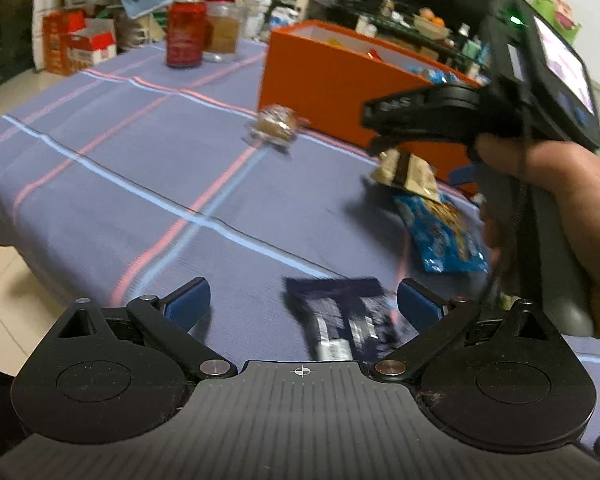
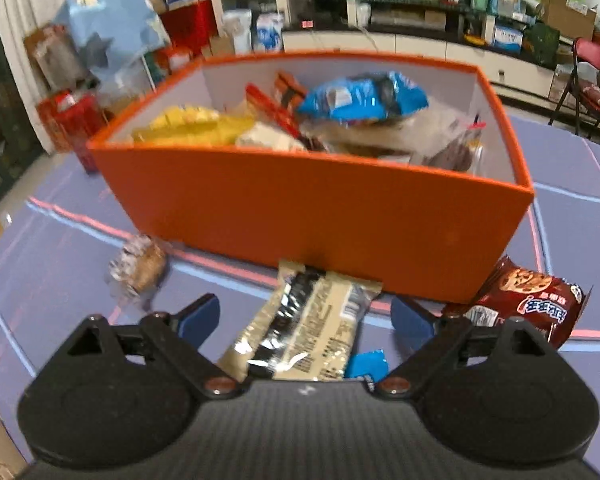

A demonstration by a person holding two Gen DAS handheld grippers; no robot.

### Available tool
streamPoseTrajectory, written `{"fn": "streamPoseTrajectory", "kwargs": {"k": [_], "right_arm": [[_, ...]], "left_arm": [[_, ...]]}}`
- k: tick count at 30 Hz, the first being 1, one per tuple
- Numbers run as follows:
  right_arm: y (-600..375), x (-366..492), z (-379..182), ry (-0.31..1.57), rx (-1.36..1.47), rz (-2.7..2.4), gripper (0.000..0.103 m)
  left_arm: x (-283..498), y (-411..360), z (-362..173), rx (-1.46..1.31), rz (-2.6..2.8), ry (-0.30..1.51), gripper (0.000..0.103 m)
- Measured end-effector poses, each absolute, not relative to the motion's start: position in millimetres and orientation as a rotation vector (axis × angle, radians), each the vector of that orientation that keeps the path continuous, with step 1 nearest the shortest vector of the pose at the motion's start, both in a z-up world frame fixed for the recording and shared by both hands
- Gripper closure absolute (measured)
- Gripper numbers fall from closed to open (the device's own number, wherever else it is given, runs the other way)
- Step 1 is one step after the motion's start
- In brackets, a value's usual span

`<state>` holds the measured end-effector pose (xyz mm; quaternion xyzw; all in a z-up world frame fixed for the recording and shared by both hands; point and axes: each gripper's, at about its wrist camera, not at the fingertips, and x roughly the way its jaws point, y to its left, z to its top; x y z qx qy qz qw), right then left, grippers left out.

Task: Organize snacks
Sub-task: 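Grasp the dark navy bag with the left gripper while the right grasps the beige striped bar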

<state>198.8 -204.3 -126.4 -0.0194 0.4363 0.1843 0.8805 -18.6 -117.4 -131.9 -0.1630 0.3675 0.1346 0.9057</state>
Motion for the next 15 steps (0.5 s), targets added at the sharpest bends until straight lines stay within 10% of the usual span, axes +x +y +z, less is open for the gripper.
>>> {"fn": "streamPoseTrajectory", "kwargs": {"k": [5,8,15], "right_arm": [[-201,200,-144,0.922,-0.098,0.386,0.024],[-198,196,-142,0.888,-0.139,0.401,0.048],[-201,188,-136,0.858,-0.134,0.492,0.051]], "left_arm": [[-2,-137,-147,-0.26,0.245,0.768,0.02],[-7,-131,-148,-0.192,0.201,0.737,0.061],[-3,-90,-146,-0.228,0.187,0.749,0.07]]}}
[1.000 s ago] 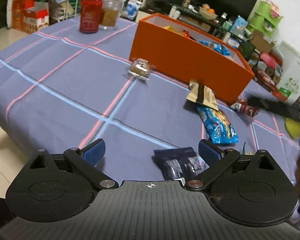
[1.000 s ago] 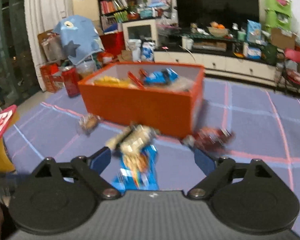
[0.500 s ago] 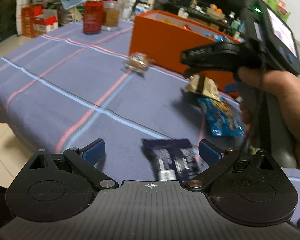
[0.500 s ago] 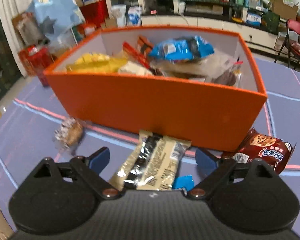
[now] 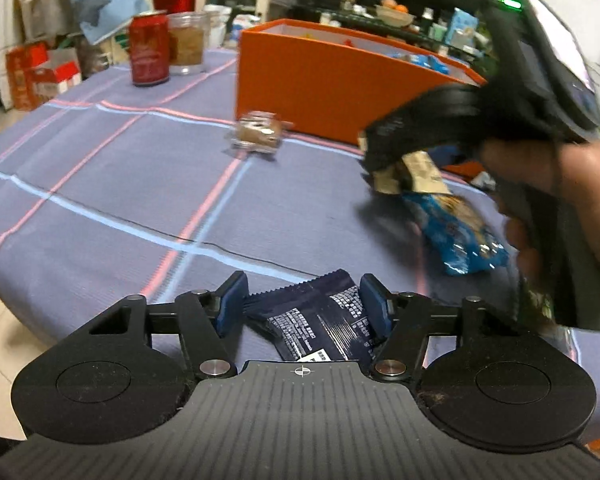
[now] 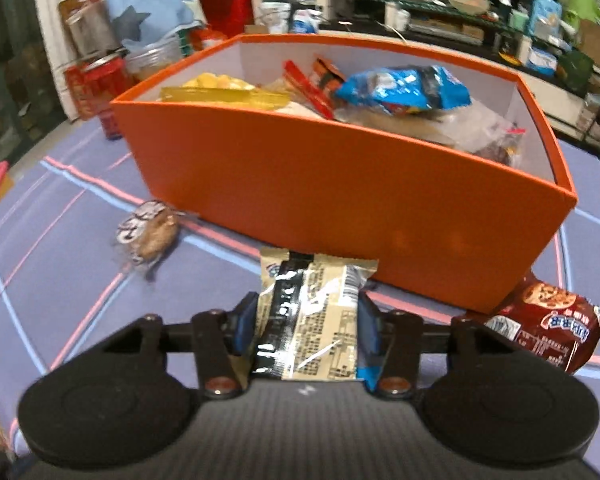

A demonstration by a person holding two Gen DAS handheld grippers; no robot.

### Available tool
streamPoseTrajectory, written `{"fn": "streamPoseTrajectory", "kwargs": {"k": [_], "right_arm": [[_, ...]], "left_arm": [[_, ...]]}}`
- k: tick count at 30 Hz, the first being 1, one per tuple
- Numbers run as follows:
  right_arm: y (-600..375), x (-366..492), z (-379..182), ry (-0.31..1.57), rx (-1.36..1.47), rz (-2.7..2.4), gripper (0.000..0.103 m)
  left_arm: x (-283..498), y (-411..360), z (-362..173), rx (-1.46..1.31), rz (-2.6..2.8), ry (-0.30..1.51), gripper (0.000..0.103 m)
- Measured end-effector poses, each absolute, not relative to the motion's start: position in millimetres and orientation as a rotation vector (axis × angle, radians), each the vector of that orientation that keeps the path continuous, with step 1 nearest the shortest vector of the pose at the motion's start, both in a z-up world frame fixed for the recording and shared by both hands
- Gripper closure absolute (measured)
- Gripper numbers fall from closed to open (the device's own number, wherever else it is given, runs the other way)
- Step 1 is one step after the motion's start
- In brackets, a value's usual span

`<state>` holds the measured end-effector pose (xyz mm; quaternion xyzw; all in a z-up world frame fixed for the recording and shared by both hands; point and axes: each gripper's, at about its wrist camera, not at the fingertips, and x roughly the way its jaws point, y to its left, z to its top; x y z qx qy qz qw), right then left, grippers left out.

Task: Organize snacks
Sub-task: 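Grasp the dark navy bag with the left gripper while the right grasps the beige striped bar, then carry both bags over the orange box and open the left gripper to drop the navy bag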

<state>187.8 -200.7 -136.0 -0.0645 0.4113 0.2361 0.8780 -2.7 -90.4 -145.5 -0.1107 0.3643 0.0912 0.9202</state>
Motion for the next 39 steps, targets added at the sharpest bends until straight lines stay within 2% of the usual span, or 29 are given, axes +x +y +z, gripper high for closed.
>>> {"fn": "streamPoseTrajectory", "kwargs": {"k": [2,3,10,11,13,14,15,21,25,26,27,28,29,30,36,39], "right_arm": [[-199,183,-130,0.836,-0.143,0.503,0.051],[-199,181,-128,0.827,-0.149,0.508,0.051],[-199,173,-117,0.786,-0.158,0.525,0.051],[-199,172,-117,0.782,-0.16,0.526,0.051],[-198,171,-118,0.778,-0.168,0.526,0.051],[-198,170,-118,0.777,-0.169,0.526,0.051],[-199,170,-118,0.777,-0.168,0.526,0.051],[-203,168,-115,0.774,-0.153,0.52,0.051],[-205,164,-112,0.769,-0.148,0.527,0.051],[-205,163,-112,0.769,-0.148,0.529,0.051],[-205,162,-112,0.77,-0.149,0.531,0.051],[-206,161,-112,0.771,-0.149,0.532,0.051],[-206,160,-113,0.775,-0.15,0.536,0.051],[-207,160,-113,0.778,-0.152,0.541,0.051],[-210,158,-106,0.749,-0.142,0.552,0.051],[-210,153,-96,0.701,-0.149,0.55,0.051]], "left_arm": [[-4,-82,-143,-0.243,0.198,0.739,0.08],[-4,-79,-141,-0.237,0.203,0.739,0.081],[-4,-71,-136,-0.218,0.22,0.715,0.081],[-4,-70,-136,-0.239,0.224,0.718,0.076],[-6,-63,-135,-0.313,0.228,0.722,0.049],[-9,-59,-134,-0.346,0.238,0.716,0.025],[-14,-57,-132,-0.372,0.267,0.698,0.017],[-32,-69,-130,-0.5,0.379,0.703,0.017],[-17,-84,-142,-0.477,0.396,0.73,0.017],[-13,-86,-144,-0.462,0.39,0.718,0.019],[-10,-88,-146,-0.436,0.374,0.71,0.025],[-8,-90,-146,-0.399,0.365,0.708,0.037],[-7,-91,-144,-0.364,0.36,0.712,0.085],[-8,-90,-143,-0.352,0.333,0.722,0.091],[-15,-84,-139,-0.305,0.22,0.742,0.102],[-14,-81,-128,-0.248,0.22,0.716,0.102]]}}
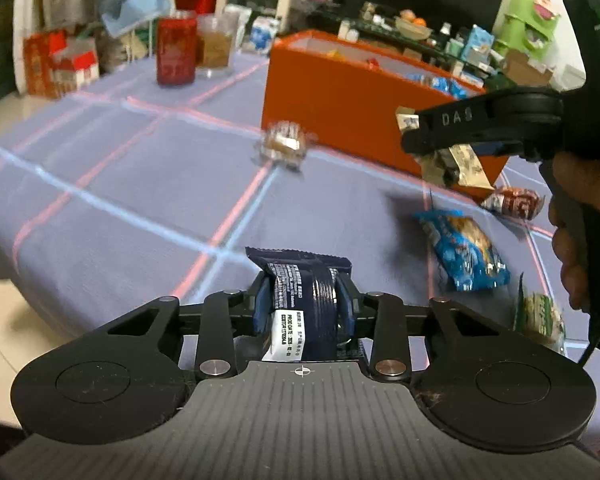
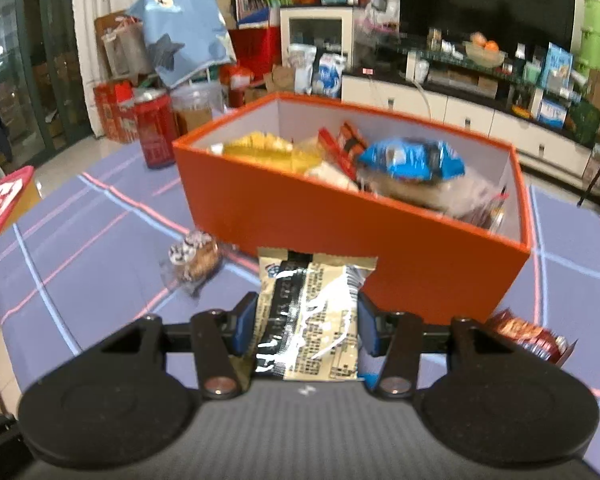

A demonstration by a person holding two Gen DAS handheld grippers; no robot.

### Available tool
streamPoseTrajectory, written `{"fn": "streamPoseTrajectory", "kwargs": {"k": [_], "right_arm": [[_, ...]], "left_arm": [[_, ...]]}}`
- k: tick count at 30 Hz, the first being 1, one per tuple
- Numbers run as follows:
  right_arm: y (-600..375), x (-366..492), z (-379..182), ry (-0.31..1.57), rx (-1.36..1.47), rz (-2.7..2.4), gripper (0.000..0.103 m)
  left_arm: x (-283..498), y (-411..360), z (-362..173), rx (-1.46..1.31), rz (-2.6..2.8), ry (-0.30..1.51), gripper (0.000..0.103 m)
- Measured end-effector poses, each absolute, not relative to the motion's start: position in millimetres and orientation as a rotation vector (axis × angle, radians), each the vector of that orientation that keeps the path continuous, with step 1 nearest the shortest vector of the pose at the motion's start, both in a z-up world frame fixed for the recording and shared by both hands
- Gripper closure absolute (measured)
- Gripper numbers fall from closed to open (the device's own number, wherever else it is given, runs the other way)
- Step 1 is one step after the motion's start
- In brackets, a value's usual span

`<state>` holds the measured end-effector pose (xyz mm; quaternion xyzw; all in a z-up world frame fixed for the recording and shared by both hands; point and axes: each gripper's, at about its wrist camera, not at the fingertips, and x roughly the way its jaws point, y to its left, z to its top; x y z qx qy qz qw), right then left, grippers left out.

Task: Organize snacks
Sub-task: 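Carry both bags over the orange box and open the left gripper to drop the navy bag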

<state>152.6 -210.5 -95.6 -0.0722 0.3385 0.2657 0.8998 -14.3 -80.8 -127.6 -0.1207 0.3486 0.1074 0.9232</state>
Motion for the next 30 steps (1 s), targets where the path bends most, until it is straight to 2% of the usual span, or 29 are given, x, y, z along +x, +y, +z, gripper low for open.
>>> {"fn": "streamPoseTrajectory", "kwargs": {"k": [7,30], "right_arm": [[-214,149,-78,0.649,-0.133,0.542,0.051],[-224,149,-61,0.592,-0.115,0.504,0.051]], "left_arm": [[9,-72,-97,-0.13,0.241,0.667,0.102],[85,-49,-69,-0.064,0.188,0.62,0.102]]}}
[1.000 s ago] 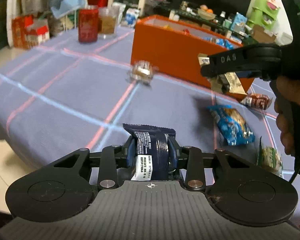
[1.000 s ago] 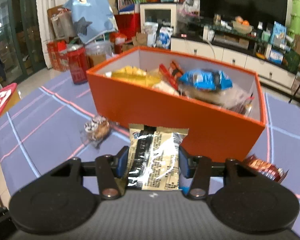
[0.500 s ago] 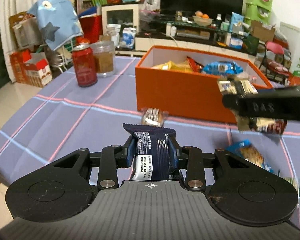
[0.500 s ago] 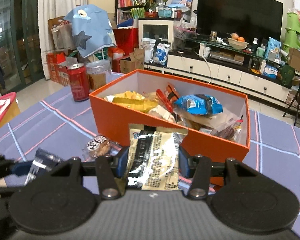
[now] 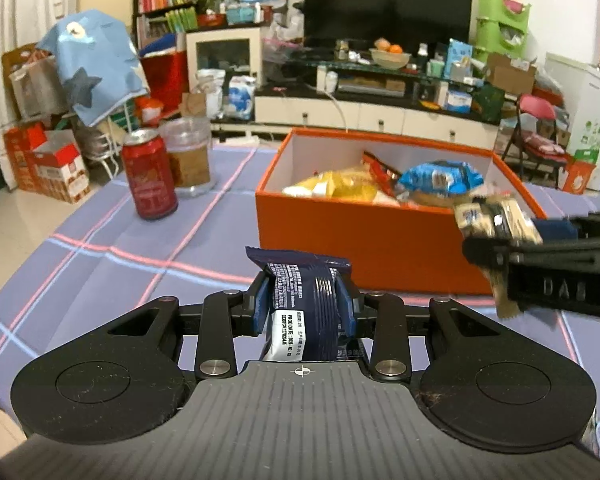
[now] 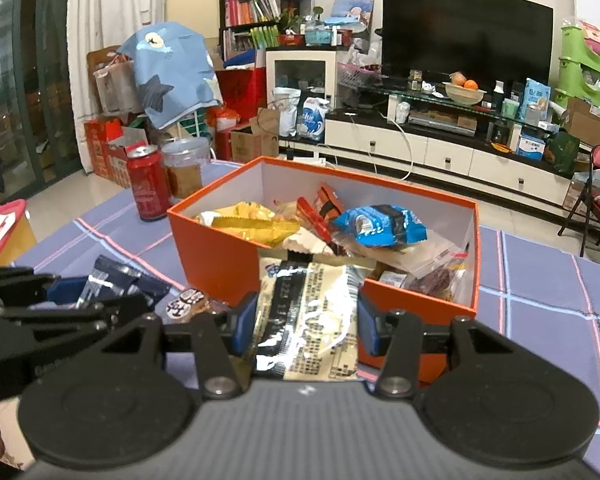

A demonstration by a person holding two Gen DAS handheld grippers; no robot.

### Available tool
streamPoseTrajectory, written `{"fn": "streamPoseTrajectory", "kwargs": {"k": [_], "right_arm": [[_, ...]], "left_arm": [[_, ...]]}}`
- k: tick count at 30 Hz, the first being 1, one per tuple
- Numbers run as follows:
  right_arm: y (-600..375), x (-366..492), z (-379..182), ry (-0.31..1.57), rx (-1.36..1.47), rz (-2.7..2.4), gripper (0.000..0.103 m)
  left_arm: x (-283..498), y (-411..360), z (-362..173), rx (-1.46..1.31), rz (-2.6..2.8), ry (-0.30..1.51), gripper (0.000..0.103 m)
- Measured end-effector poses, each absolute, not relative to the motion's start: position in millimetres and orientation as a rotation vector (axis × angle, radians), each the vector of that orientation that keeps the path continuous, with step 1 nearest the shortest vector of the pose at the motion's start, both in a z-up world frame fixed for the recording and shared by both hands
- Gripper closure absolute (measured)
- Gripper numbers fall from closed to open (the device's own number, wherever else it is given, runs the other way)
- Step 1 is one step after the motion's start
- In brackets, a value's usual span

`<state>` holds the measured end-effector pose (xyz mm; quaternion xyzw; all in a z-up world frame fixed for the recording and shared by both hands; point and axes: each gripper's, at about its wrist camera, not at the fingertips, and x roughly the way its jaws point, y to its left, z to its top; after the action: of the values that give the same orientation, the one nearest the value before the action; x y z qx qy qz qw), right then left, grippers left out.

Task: Organize snacks
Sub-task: 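Carry both bags over the orange box and open the left gripper to drop the navy bag, then grasp the blue cookie bag with the right gripper while the left reaches the round brown packet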

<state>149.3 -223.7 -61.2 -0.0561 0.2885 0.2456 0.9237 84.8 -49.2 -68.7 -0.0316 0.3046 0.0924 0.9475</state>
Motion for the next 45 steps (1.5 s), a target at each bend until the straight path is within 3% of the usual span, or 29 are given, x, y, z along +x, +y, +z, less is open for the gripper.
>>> {"fn": "streamPoseTrajectory", "kwargs": {"k": [10,17,19,20,22,24,25,27,29,30,36,38,45], "right_arm": [[-237,156,-41,0.549,-0.08,0.478,0.051],[-245,223,-20,0.518,-0.028,0.399,0.051],[-241,246,-17,0.529,-0.034,0.384,0.05],[-238,255,-17,0.539,-0.057,0.378,0.049],[-238,261,-14,0.53,-0.075,0.361,0.043],[-251,248,-4,0.495,-0.052,0.362,0.036],[-261,236,-1,0.478,-0.034,0.36,0.034],[-285,203,-1,0.454,-0.001,0.359,0.029],[-309,165,-12,0.45,0.02,0.343,0.012],[-320,145,-21,0.466,0.016,0.321,0.01],[-357,65,-79,0.618,-0.073,0.351,0.011],[-358,60,-90,0.631,-0.145,0.438,0.015],[-342,71,-102,0.626,-0.206,0.535,0.011]], "left_arm": [[118,-43,-31,-0.07,0.126,0.532,0.102],[222,-50,-13,-0.063,0.084,0.513,0.097],[253,-51,-17,-0.078,0.043,0.566,0.082],[261,-51,-18,-0.085,0.038,0.596,0.06],[256,-48,-15,-0.1,0.033,0.596,0.051],[229,-41,-10,-0.119,0.02,0.529,0.025],[213,-36,-9,-0.132,0.023,0.507,0.021],[180,-27,-15,-0.162,0.026,0.511,0.02],[152,-20,-25,-0.204,0.035,0.548,0.02],[138,-16,-31,-0.229,0.042,0.563,0.02],[92,-7,-66,-0.273,0.06,0.665,0.021],[83,-5,-69,-0.278,0.066,0.673,0.021],[83,19,-91,-0.299,0.094,0.725,0.019]]}}
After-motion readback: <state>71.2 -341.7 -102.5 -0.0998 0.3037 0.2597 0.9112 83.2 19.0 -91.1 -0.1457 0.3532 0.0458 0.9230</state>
